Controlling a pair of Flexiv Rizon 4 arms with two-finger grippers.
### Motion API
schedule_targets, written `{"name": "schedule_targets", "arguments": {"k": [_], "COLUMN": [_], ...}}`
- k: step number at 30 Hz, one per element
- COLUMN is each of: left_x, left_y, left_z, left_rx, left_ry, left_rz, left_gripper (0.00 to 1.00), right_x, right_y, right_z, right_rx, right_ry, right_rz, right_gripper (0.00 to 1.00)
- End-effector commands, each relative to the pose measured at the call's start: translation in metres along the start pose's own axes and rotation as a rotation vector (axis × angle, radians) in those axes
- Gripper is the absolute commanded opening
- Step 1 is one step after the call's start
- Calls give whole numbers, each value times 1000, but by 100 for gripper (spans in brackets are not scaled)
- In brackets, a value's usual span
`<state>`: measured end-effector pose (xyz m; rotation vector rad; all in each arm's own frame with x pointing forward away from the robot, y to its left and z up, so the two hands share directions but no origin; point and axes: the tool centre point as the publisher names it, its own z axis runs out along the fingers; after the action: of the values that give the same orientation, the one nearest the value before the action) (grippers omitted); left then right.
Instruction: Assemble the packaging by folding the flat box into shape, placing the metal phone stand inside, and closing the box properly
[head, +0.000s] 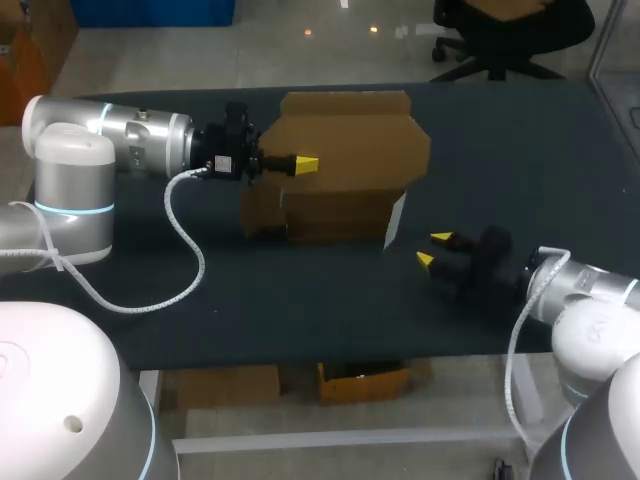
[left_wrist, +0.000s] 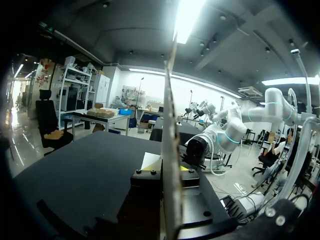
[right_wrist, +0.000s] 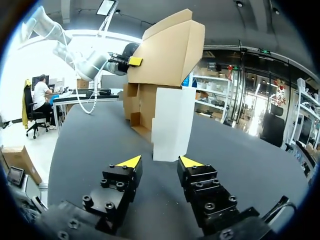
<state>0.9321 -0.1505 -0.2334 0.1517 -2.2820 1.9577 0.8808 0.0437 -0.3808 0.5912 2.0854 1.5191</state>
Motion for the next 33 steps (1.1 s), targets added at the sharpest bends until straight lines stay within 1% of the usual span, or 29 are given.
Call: {"name": "schedule_targets", "arguments": {"k": [1,8,21,33], "left_x": [-1,-1,-1,-1], "left_y": [4,4,4,4], "left_z": [1,1,1,1], "left_rx": [-1,-1,-1,-1], "left_ry": [4,4,4,4], "left_rz": [-1,-1,-1,-1], "left_gripper": [0,0,0,0], "right_x": [-9,-15,-19,-24], "right_y": [0,7,20,22], "right_z": [8,18,29,36], "right_rx": [-43,18,91,108], "right_ry": [225,231,222,192], "right_rz": [-2,5,-12,-12], "right_gripper": [44,43,44,47]}}
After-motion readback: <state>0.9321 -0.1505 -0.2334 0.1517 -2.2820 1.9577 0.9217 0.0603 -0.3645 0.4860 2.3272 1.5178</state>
